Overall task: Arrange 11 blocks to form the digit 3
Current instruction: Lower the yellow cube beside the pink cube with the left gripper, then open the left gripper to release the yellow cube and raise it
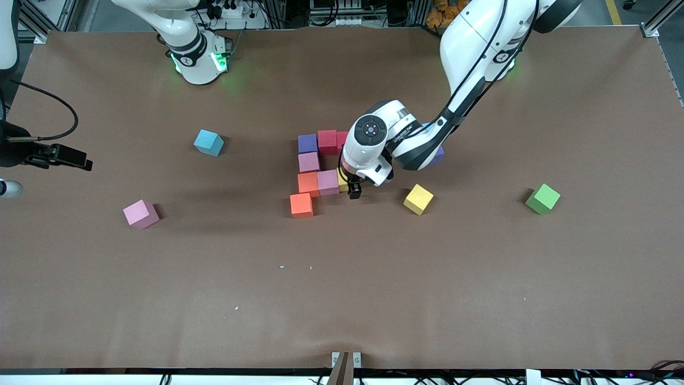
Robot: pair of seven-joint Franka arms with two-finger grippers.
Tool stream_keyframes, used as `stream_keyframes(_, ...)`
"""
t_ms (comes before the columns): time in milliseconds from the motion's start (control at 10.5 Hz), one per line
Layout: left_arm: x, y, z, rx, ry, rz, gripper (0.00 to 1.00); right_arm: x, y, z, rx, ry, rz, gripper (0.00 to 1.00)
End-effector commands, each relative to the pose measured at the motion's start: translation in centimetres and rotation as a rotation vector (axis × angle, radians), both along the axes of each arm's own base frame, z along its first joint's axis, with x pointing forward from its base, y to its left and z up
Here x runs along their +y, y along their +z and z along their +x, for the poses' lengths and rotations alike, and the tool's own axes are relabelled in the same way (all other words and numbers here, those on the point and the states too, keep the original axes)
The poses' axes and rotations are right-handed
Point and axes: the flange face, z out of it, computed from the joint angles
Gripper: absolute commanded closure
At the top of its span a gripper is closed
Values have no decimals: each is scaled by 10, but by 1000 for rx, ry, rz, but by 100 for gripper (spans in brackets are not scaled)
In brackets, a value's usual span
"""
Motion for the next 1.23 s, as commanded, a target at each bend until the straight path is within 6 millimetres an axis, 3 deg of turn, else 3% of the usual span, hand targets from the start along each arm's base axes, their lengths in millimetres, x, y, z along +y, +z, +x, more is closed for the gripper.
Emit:
stream_keyframes(0,4,29,-2,-12,17,32,0,-2,3,-2,3,-4,21,0)
stream_keyframes(380,8,65,-1,-11,27,35,0,-2,3,-2,3,-4,21,0)
stream_keyframes(665,44,80,36,-38,14,38,0,-2,1,-5,26,-3,18,0)
stream_keyframes(949,99,79,81,-58,-34,40,0,-3,2,-5,25,-5,18,0)
stream_keyframes(1139,125,75,98,-64,-68,43,0,-3,2,-5,23,-5,19,0)
